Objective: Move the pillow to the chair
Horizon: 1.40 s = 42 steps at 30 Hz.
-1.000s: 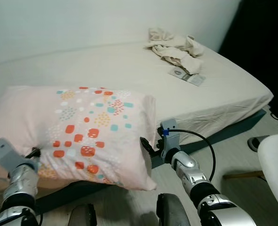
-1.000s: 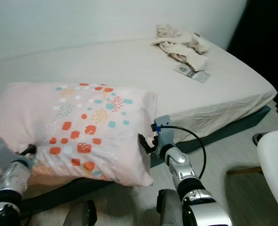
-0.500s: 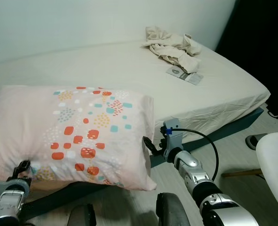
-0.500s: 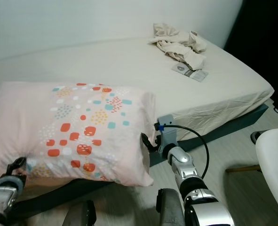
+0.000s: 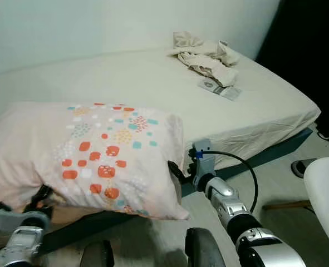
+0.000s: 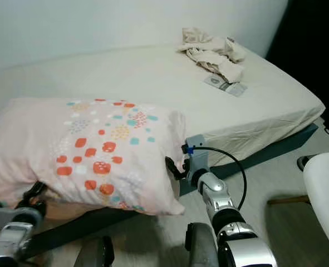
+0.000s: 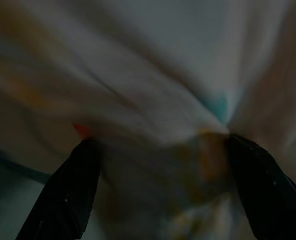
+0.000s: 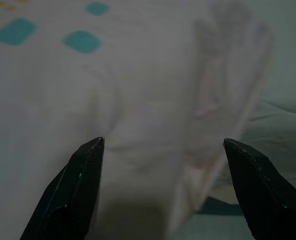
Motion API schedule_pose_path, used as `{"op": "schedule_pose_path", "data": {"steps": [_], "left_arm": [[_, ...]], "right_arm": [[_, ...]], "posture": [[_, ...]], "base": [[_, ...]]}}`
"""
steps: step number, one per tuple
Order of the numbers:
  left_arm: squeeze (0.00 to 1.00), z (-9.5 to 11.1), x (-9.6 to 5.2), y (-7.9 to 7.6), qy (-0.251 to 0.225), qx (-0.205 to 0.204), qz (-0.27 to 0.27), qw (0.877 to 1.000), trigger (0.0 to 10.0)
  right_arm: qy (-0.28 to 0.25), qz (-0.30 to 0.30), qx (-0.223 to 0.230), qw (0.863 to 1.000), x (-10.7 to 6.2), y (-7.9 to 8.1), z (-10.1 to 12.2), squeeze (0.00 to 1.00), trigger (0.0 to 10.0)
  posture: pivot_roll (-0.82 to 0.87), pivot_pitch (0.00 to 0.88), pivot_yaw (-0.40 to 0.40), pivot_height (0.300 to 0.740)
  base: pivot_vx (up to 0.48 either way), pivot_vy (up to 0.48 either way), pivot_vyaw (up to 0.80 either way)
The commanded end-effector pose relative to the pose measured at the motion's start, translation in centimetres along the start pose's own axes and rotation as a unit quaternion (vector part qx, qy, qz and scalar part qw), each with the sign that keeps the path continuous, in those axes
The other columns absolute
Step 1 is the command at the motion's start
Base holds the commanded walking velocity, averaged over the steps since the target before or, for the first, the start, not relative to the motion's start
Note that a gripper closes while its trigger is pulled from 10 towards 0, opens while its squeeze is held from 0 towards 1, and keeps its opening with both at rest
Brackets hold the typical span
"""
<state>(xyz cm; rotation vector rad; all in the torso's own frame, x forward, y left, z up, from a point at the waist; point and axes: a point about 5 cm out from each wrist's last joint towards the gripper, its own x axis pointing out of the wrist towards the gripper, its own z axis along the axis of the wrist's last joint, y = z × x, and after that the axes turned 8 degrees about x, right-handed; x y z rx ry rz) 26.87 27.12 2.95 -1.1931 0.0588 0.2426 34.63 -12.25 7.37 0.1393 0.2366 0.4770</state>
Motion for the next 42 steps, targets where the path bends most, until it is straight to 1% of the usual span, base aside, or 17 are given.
{"op": "schedule_pose_path", "data": {"steps": [1, 8, 10, 13, 15, 17, 20, 21, 22, 24, 26, 27, 28, 29, 30, 35, 42], "left_arm": [[0.0, -0.7, 0.5, -1.6, 0.008, -0.02, -0.05, 0.998, 10.0], [0.0, -1.2, 1.0, -4.0, 0.007, -0.055, -0.127, 0.99, 10.0], [0.0, -1.0, 0.8, -5.5, 0.012, -0.051, -0.182, 0.982, 10.0], [0.0, -2.3, -0.1, -8.3, 0.064, 0.033, -0.278, 0.958, 10.0], [0.0, -3.5, -0.3, -9.4, 0.093, 0.079, -0.299, 0.946, 10.0], [0.0, -4.1, 0.0, -9.7, 0.099, 0.103, -0.288, 0.947, 10.0], [0.0, -5.9, 1.1, -10.2, 0.11, 0.172, -0.244, 0.948, 10.0], [0.0, -5.9, 1.1, -10.2, 0.11, 0.172, -0.244, 0.948, 10.0], [0.0, -7.5, 2.1, -9.8, 0.127, 0.248, -0.191, 0.941, 10.0], [0.0, -8.0, 2.7, -9.3, 0.13, 0.293, -0.148, 0.936, 10.0], [0.0, -8.1, 2.9, -9.2, 0.126, 0.305, -0.132, 0.935, 10.0], [0.0, -7.9, 3.5, -8.6, 0.113, 0.334, -0.08, 0.932, 10.0], [0.0, -7.4, 3.7, -8.6, 0.094, 0.337, -0.064, 0.935, 2.5], [0.0, -7.1, 3.8, -8.6, 0.079, 0.337, -0.054, 0.937, 2.5], [0.0, -6.8, 4.0, -8.8, 0.062, 0.33, -0.048, 0.941, 0.0], [0.0, -6.5, 4.4, -9.9, 0.032, 0.324, -0.066, 0.943, 0.0], [0.0, -7.1, 4.1, -10.4, 0.041, 0.327, -0.099, 0.939, 0.0]], "right_arm": [[0.014, 0.02, 0.007, 1.0, -0.1, 0.4, -0.7, 0.0, 10.0], [0.026, 0.024, -0.002, 0.999, -0.9, 0.1, -1.6, 0.0, 10.0], [0.028, 0.005, 0.005, 1.0, -1.5, -0.8, -2.1, 0.0, 10.0], [0.028, -0.005, 0.012, 1.0, -2.1, -1.3, -2.4, 0.0, 10.0], [0.029, -0.009, 0.015, 0.999, -2.3, -1.6, -2.6, 0.0, 10.0], [0.03, -0.011, 0.016, 0.999, -2.4, -1.6, -2.7, 0.0, 10.0], [0.032, -0.013, 0.018, 0.999, -2.5, -1.5, -2.9, 0.0, 10.0], [0.032, -0.013, 0.018, 0.999, -2.5, -1.5, -2.9, 0.0, 10.0], [0.033, -0.013, 0.018, 0.999, -2.3, -1.2, -3.0, 0.0, 10.0], [0.032, -0.015, 0.016, 0.999, -2.2, -1.1, -3.0, 0.0, 10.0], [0.032, -0.015, 0.015, 0.999, -2.2, -1.0, -3.0, 0.0, 10.0], [0.029, -0.018, 0.015, 0.999, -2.1, -1.0, -3.0, 0.0, 10.0], [0.026, -0.021, 0.015, 0.999, -2.1, -1.0, -2.9, 0.0, 10.0], [0.024, -0.024, 0.015, 0.999, -2.2, -1.0, -2.8, 0.0, 10.0], [0.022, -0.028, 0.015, 0.999, -2.2, -1.1, -2.8, 0.0, 10.0], [0.012, -0.05, 0.018, 0.998, -2.5, -1.7, -2.7, 0.0, 10.0], [-0.016, -0.11, 0.049, 0.993, -2.9, -3.3, -1.9, 0.0, 10.0]], "posture": [[-0.07, 0.124, -0.055, 0.571], [-0.07, 0.114, -0.049, 0.571], [-0.07, 0.111, -0.048, 0.571], [-0.07, 0.11, -0.05, 0.571], [-0.06, 0.11, -0.052, 0.571], [-0.06, 0.109, -0.053, 0.571], [-0.06, 0.109, -0.054, 0.571], [-0.06, 0.109, -0.054, 0.571], [-0.06, 0.108, -0.053, 0.571], [-0.06, 0.107, -0.05, 0.571], [-0.06, 0.107, -0.049, 0.571], [-0.07, 0.107, -0.047, 0.571], [-0.07, 0.106, -0.044, 0.571], [-0.07, 0.105, -0.043, 0.571], [-0.07, 0.104, -0.043, 0.571], [-0.07, 0.096, -0.041, 0.571], [-0.07, 0.084, -0.041, 0.571]], "base": [[0.0, 0.0, 0.0], [0.0, 0.0, 0.0], [0.0, 0.0, 0.0], [0.0, 0.0, 0.0], [0.0, 0.0, 0.0], [0.0, 0.0, 0.0], [0.0, 0.0, 0.0], [0.0, 0.0, 0.0], [0.0, 0.0, 0.0], [0.0, 0.0, 0.0], [0.0, 0.0, 0.0], [0.0, 0.0, 0.0], [0.0, 0.0, 0.0], [0.0, 0.0, 0.0], [0.0, 0.0, 0.0], [0.0, 0.0, 0.0], [0.0, 0.0, 0.0]]}}
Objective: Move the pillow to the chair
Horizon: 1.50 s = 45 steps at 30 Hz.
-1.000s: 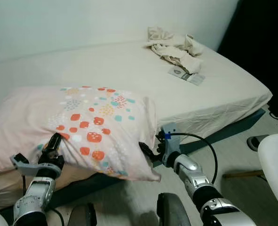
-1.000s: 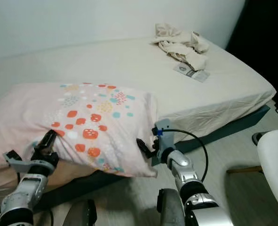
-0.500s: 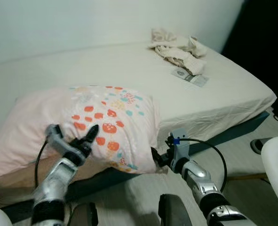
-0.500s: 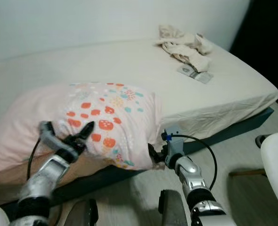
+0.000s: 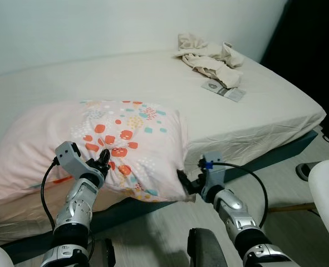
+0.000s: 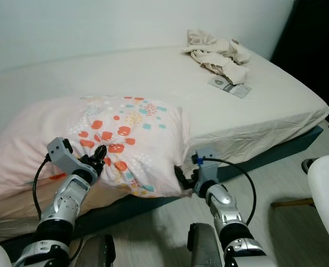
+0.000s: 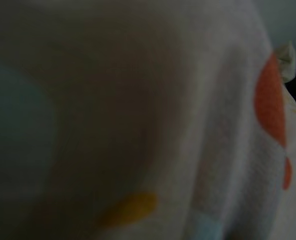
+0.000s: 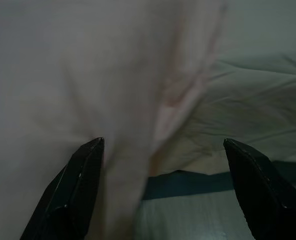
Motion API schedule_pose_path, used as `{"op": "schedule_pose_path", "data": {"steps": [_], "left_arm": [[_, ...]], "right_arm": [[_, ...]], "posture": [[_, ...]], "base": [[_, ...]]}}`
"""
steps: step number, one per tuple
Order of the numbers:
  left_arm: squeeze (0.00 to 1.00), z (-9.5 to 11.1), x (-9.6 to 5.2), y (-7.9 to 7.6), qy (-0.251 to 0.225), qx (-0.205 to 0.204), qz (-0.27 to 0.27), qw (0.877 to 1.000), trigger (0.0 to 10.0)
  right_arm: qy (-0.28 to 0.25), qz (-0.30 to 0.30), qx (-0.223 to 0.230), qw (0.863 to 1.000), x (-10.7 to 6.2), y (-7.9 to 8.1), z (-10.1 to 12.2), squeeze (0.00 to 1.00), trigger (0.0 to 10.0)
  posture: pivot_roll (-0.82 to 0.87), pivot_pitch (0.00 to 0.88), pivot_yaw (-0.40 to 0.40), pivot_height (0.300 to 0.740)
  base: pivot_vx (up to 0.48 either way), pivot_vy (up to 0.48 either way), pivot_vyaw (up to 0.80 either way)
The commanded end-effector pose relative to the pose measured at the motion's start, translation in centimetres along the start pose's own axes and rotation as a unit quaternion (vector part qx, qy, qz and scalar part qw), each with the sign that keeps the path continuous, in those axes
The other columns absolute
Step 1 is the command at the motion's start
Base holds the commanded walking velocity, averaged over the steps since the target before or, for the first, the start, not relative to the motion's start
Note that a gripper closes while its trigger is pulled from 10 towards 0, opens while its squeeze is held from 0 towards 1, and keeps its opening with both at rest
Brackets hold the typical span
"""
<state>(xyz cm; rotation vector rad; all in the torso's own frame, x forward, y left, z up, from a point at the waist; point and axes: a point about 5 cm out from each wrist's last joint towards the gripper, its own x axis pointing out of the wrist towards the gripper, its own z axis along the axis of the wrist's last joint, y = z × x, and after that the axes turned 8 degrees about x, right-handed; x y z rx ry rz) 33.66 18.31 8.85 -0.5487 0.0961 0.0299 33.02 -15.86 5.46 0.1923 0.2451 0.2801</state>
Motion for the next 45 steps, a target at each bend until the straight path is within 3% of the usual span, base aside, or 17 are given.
{"op": "schedule_pose_path", "data": {"steps": [1, 5, 6, 10, 11, 12, 13, 19, 25, 28, 32, 34, 35, 37, 41, 43, 45], "left_arm": [[0.0, -0.2, -0.1, -0.8, 0.0, 0.008, -0.029, 1.0, 0.0], [0.0, -0.3, -0.4, -1.0, 0.005, 0.0, -0.055, 0.998, 0.0], [0.0, -0.5, -0.6, -1.2, 0.015, 0.004, -0.078, 0.997, 0.0], [0.0, -0.7, -1.0, -1.5, 0.035, 0.031, -0.12, 0.992, 0.0], [0.0, -0.8, -1.1, -1.4, 0.041, 0.044, -0.121, 0.991, 0.0], [0.0, -0.8, -1.1, -1.4, 0.041, 0.044, -0.121, 0.991, 0.0], [0.0, -0.8, -1.1, -1.2, 0.048, 0.06, -0.12, 0.99, 0.0], [0.0, -0.6, -1.3, -1.0, 0.053, 0.069, -0.12, 0.989, 0.0], [0.0, -0.4, -1.5, -1.0, 0.054, 0.07, -0.124, 0.988, 0.0], [0.0, -0.4, -1.7, -1.0, 0.058, 0.072, -0.126, 0.988, 0.0], [0.0, -0.3, -1.8, -1.2, 0.057, 0.072, -0.13, 0.987, 0.0], [0.0, -0.2, -1.8, -1.3, 0.058, 0.073, -0.133, 0.987, 0.0], [0.0, -0.2, -1.8, -1.3, 0.058, 0.074, -0.134, 0.987, 0.0], [0.0, -0.2, -1.8, -1.5, 0.061, 0.078, -0.138, 0.985, 0.0], [0.0, -0.3, -1.7, -1.7, 0.063, 0.079, -0.141, 0.985, 0.0], [0.0, -0.2, -1.7, -2.0, 0.064, 0.077, -0.147, 0.984, 0.0], [0.0, -0.2, -1.7, -2.1, 0.064, 0.078, -0.149, 0.984, 0.0]], "right_arm": [[-0.014, -0.035, 0.024, 0.999, -0.1, -1.0, 0.4, 0.0, 10.0], [-0.028, -0.088, 0.073, 0.993, -0.3, -2.7, 1.2, 0.0, 10.0], [-0.021, -0.087, 0.1, 0.991, -0.1, -3.0, 1.4, 0.0, 10.0], [0.003, -0.038, 0.117, 0.992, 0.6, -2.2, 1.9, 0.0, 10.0], [0.006, -0.022, 0.129, 0.991, 1.1, -1.7, 2.2, 0.15, 10.0], [0.006, -0.022, 0.129, 0.991, 1.1, -1.7, 2.2, 0.15, 10.0], [0.006, -0.005, 0.171, 0.985, 1.7, -0.9, 2.8, 1.0, 10.0], [-0.002, 0.021, 0.274, 0.962, 2.6, 0.5, 3.3, 1.0, 10.0], [-0.005, 0.049, 0.319, 0.947, 3.0, 1.4, 3.5, 1.0, 10.0], [0.007, 0.072, 0.407, 0.91, 3.0, 2.2, 2.7, 1.0, 10.0], [0.018, 0.054, 0.427, 0.903, 2.8, 2.3, 2.0, 1.0, 10.0], [0.03, 0.041, 0.413, 0.909, 2.9, 2.4, 1.5, 1.0, 10.0], [0.035, 0.035, 0.405, 0.913, 2.9, 2.5, 1.4, 0.0, 10.0], [0.062, 0.017, 0.375, 0.925, 3.0, 3.0, 0.9, 0.0, 10.0], [0.075, 0.033, 0.381, 0.921, 3.3, 3.9, 0.9, 0.0, 10.0], [0.109, 0.096, 0.392, 0.908, 3.6, 6.0, 0.9, 0.0, 10.0], [0.124, 0.118, 0.383, 0.908, 3.6, 6.7, 0.7, 0.0, 10.0]], "posture": [[-0.06, 0.08, -0.042, 0.571], [-0.06, 0.079, -0.04, 0.571], [-0.05, 0.088, -0.031, 0.571], [-0.04, 0.109, -0.02, 0.571], [-0.03, 0.118, -0.016, 0.571], [-0.03, 0.118, -0.016, 0.571], [-0.02, 0.129, -0.013, 0.571], [0.0, 0.141, -0.013, 0.571], [0.01, 0.145, -0.012, 0.571], [0.02, 0.15, -0.009, 0.571], [0.02, 0.151, -0.008, 0.571], [0.02, 0.153, -0.001, 0.571], [0.02, 0.153, 0.0, 0.571], [0.02, 0.153, 0.005, 0.571], [0.02, 0.155, 0.007, 0.571], [0.02, 0.154, 0.007, 0.571], [0.02, 0.153, 0.006, 0.571]], "base": [[0.0, 0.0, 0.0], [0.0, 0.0, 0.0], [0.0, 0.0, 0.0], [0.0, 0.0, 0.0], [0.0, 0.0, 0.0], [0.0, 0.0, 0.0], [0.0, 0.0, 0.0], [0.0, 0.0, 0.0], [0.0, 0.0, 0.0], [0.0, 0.0, 0.0], [0.0, 0.0, 0.0], [0.0, 0.0, 0.0], [0.0, 0.0, 0.0], [0.0, 0.0, 0.0], [0.0, 0.0, 0.0], [0.0, 0.0, 0.0], [0.0, 0.0, 0.0]]}}
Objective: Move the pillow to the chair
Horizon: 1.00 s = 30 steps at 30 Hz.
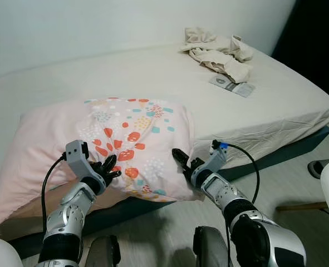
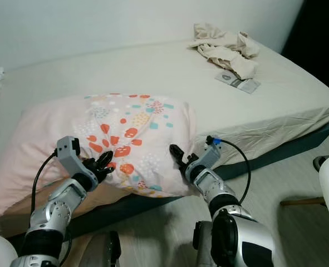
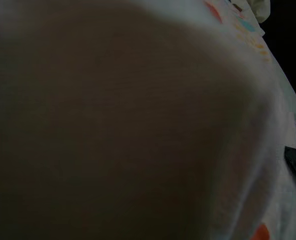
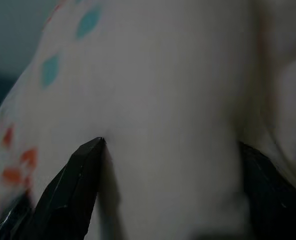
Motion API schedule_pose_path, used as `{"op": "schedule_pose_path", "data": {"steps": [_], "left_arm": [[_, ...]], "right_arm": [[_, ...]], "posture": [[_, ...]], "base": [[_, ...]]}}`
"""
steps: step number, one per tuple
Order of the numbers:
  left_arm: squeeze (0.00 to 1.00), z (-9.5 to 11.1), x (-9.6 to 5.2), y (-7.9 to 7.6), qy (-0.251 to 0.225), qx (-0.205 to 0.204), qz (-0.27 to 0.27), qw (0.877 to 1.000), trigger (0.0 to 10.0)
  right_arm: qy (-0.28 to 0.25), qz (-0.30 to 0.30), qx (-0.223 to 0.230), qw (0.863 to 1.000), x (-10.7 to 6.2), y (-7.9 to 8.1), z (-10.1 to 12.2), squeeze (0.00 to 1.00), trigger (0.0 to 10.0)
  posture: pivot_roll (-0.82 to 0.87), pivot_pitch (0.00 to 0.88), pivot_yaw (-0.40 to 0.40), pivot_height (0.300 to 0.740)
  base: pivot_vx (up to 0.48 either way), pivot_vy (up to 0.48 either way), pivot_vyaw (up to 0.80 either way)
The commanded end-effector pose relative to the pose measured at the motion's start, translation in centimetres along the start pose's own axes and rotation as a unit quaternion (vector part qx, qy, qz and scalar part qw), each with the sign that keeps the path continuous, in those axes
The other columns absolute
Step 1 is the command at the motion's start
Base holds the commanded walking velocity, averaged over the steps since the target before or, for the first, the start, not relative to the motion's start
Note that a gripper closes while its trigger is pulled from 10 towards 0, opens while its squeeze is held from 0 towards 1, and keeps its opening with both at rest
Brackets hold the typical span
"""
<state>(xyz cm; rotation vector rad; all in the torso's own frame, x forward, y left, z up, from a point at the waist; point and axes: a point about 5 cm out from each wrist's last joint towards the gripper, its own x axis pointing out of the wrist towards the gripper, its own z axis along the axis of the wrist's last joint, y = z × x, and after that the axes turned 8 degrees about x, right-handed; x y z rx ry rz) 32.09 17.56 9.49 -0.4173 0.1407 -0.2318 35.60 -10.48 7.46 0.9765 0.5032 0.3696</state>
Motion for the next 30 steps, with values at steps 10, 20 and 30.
{"op": "schedule_pose_path", "data": {"steps": [10, 20, 30], "left_arm": [[0.0, -0.2, 0.4, -1.8, 0.009, 0.013, -0.05, 0.999, 0.0], [0.0, 1.3, 0.1, -2.7, -0.041, 0.142, -0.023, 0.989, 0.0], [0.0, 3.5, -0.5, -3.2, -0.115, 0.253, 0.021, 0.96, 0.0]], "right_arm": [[0.148, 0.094, -0.05, 0.983, 1.0, 2.2, -4.4, 0.0, 10.0], [-0.049, -0.056, -0.282, 0.956, 0.6, 1.3, 0.6, 0.0, 0.0], [-0.18, -0.066, -0.421, 0.887, -0.7, 3.0, 3.4, 0.0, 0.0]], "posture": [[0.02, 0.141, -0.001, 0.571], [0.0, 0.105, -0.004, 0.571], [-0.01, 0.074, -0.026, 0.571]], "base": [[0.0, 0.0, 0.0], [0.0, 0.0, 0.0], [0.0, 0.0, 0.0]]}}
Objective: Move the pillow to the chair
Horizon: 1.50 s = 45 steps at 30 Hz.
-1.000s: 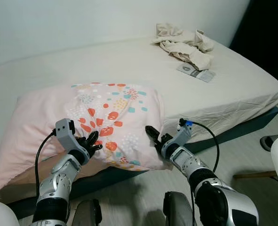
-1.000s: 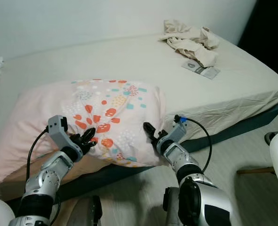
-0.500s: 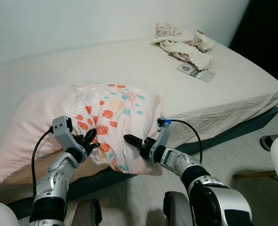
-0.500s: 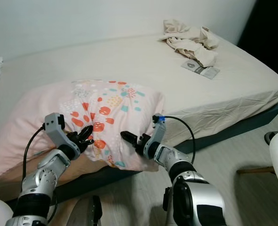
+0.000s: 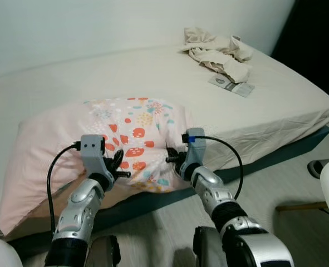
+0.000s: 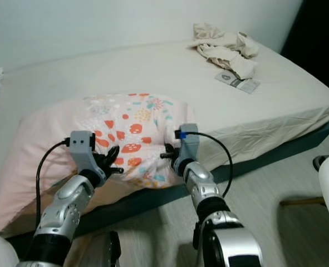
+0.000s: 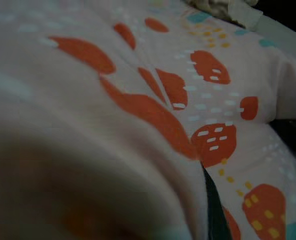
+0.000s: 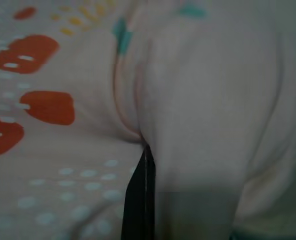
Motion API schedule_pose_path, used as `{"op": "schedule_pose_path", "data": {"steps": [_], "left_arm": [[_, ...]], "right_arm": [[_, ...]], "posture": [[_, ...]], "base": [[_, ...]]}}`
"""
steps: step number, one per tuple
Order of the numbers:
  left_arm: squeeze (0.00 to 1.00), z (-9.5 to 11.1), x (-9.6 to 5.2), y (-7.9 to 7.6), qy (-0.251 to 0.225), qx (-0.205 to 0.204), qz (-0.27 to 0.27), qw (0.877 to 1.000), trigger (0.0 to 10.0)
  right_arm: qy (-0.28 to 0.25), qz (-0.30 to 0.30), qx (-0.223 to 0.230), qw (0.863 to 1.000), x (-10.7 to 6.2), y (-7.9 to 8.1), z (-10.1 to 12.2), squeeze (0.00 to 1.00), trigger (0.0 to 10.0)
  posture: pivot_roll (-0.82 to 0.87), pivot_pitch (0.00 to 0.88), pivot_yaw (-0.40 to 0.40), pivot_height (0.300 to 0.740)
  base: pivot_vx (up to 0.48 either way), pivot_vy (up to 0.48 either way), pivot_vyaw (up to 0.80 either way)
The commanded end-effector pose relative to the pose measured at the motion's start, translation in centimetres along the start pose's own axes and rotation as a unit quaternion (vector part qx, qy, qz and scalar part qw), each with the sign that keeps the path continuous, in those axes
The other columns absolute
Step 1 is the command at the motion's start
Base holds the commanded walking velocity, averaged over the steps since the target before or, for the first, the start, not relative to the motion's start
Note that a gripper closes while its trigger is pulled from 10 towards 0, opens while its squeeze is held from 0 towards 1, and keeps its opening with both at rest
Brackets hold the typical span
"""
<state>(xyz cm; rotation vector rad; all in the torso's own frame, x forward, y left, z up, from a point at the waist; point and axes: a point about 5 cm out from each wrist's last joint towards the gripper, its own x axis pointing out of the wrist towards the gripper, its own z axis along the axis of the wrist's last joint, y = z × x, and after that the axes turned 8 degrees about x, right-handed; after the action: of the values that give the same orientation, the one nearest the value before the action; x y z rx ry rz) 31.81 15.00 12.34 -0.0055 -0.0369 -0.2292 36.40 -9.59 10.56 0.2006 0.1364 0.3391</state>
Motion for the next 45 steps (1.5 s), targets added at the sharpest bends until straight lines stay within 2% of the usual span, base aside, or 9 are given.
{"op": "schedule_pose_path", "data": {"steps": [1, 10, 13, 14, 16, 17, 26, 35, 45], "left_arm": [[0.0, 2.4, -0.2, 0.9, -0.059, 0.065, 0.033, 0.996, 0.0], [0.0, 5.2, 0.8, -1.0, -0.119, 0.124, 0.025, 0.985, 0.0], [0.0, 5.7, 1.0, -1.7, -0.138, 0.133, 0.025, 0.981, 0.1], [0.0, 5.9, 1.1, -1.9, -0.142, 0.129, 0.025, 0.981, 10.0], [0.0, 5.9, 1.1, -1.9, -0.142, 0.129, 0.025, 0.981, 10.0], [0.0, 6.4, 1.2, -2.2, -0.153, 0.131, 0.028, 0.979, 10.0], [0.0, 6.9, 1.7, -1.6, -0.163, 0.166, 0.077, 0.969, 10.0], [0.0, 5.8, 1.1, -2.8, -0.163, 0.207, 0.049, 0.964, 10.0], [0.0, 5.8, 1.3, -2.6, -0.165, 0.195, 0.061, 0.965, 10.0]], "right_arm": [[-0.073, -0.05, -0.059, 0.994, -0.5, -1.5, 2.2, 0.0, 0.0], [-0.176, -0.014, -0.151, 0.973, -0.5, 0.3, 6.0, 0.0, 0.0], [-0.171, 0.0, -0.13, 0.977, -0.5, 0.5, 5.8, 0.0, 0.0], [-0.175, -0.008, -0.126, 0.976, -0.6, 0.3, 5.8, 0.0, 1.9], [-0.175, -0.008, -0.126, 0.976, -0.6, 0.3, 5.8, 0.0, 1.9], [-0.181, -0.02, -0.141, 0.973, -0.8, 0.1, 5.9, 0.0, 10.0], [-0.199, -0.015, -0.201, 0.959, -1.3, 0.5, 6.4, 0.0, 10.0], [-0.189, -0.005, -0.176, 0.966, -1.9, 0.2, 5.4, 0.0, 10.0], [-0.18, -0.007, -0.181, 0.967, -2.1, 0.0, 4.9, 0.0, 10.0]], "posture": [[-0.01, 0.071, -0.027, 0.571], [-0.01, 0.052, -0.04, 0.571], [-0.01, 0.033, -0.035, 0.571], [-0.02, 0.024, -0.036, 0.571], [-0.02, 0.024, -0.036, 0.571], [-0.02, 0.016, -0.039, 0.571], [-0.03, 0.0, -0.041, 0.571], [-0.02, 0.0, -0.049, 0.596], [-0.02, 0.0, -0.052, 0.641]], "base": [[0.0, 0.0, 0.0], [0.0, 0.0, 0.0], [0.0, 0.0, 0.0], [0.0, 0.0, 0.0], [0.0, 0.0, 0.0], [0.0, 0.0, 0.0], [0.0, 0.0, 0.0], [0.0, 0.0, 0.0], [0.0, 0.0, 0.0]]}}
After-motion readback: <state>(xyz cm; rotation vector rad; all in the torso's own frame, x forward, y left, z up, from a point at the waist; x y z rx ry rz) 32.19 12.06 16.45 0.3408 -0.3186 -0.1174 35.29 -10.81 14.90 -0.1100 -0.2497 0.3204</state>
